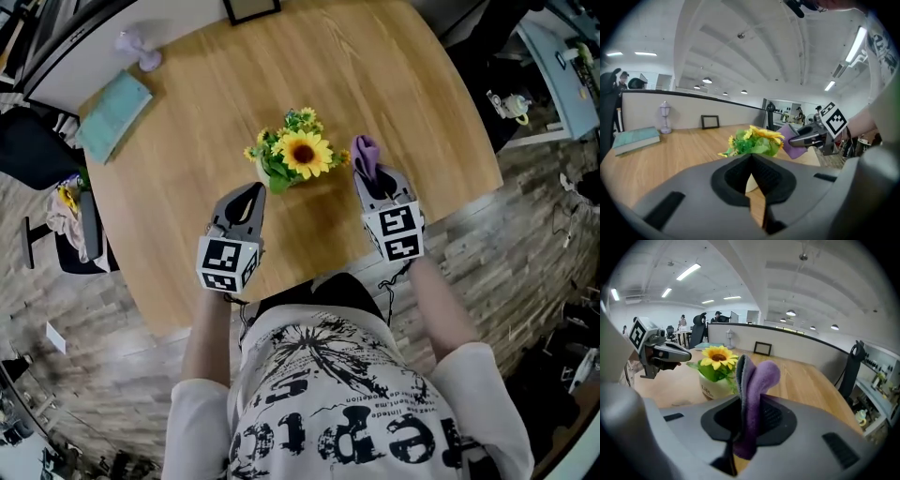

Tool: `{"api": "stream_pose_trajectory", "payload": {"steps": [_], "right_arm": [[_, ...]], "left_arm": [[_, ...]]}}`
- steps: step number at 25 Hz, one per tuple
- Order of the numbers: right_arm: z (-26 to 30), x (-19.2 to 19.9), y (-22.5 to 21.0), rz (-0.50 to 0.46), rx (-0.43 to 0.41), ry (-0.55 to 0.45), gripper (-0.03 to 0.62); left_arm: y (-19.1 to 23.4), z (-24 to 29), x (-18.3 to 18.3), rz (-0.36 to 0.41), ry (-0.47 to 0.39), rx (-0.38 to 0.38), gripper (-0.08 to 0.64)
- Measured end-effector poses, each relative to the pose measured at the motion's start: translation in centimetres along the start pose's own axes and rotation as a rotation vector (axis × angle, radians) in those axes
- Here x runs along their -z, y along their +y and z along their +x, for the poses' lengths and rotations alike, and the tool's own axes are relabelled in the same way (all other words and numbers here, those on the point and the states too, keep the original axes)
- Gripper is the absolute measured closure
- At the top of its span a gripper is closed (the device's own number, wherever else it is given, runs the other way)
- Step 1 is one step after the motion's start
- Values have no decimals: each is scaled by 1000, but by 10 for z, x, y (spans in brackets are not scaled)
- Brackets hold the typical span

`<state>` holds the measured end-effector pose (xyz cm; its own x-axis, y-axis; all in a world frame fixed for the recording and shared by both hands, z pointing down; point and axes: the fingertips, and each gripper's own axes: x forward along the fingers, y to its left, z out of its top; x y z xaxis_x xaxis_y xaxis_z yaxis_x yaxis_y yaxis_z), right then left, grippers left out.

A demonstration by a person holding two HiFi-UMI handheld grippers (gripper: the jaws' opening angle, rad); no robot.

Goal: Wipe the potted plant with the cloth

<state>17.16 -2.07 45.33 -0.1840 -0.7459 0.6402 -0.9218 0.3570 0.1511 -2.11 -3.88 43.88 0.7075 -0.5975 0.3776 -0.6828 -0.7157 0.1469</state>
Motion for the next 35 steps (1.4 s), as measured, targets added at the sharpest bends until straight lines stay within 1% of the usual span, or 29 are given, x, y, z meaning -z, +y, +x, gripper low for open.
{"api": "stream_pose_trajectory", "payload": {"steps": [2, 5, 9, 12, 14, 16, 18, 20, 23, 25, 28, 30, 32, 35], "right_arm": [[17, 9, -5, 17, -12, 37, 518], [38, 12, -10, 26, -31, 79, 518], [57, 9, -14, 20, -79, 88, 517], [73, 12, -17, -5, -117, 107, 517], [82, 11, -13, -28, -168, 119, 517], [89, 8, -4, -57, -240, 126, 518], [95, 5, 6, -83, -304, 127, 518], [100, 2, 14, -103, -340, 128, 518], [109, -1, 25, -135, -360, 127, 518], [112, -2, 34, -155, -373, 132, 518], [112, -2, 45, -153, -398, 124, 518], [113, -2, 47, -142, -396, 115, 520], [114, -2, 47, -134, -388, 104, 520], [114, -2, 46, -129, -374, 96, 520]], "left_arm": [[2, 14, 10, -5, 32, 25, 557], [8, 29, 21, -27, 67, 31, 557], [6, 35, 22, -66, 56, 50, 557], [9, 40, 22, -88, 53, 31, 557], [12, 42, 23, -102, 52, 13, 557], [12, 42, 23, -144, 42, 9, 557], [13, 42, 24, -198, 38, 21, 557], [13, 43, 25, -230, 53, 40, 557], [13, 43, 25, -234, 71, 57, 557], [13, 42, 24, -236, 58, 57, 557], [13, 42, 22, -250, 30, 51, 557], [13, 42, 22, -252, 20, 50, 557], [13, 41, 23, -233, 17, 46, 557], [11, 41, 23, -174, 13, 29, 557]]}}
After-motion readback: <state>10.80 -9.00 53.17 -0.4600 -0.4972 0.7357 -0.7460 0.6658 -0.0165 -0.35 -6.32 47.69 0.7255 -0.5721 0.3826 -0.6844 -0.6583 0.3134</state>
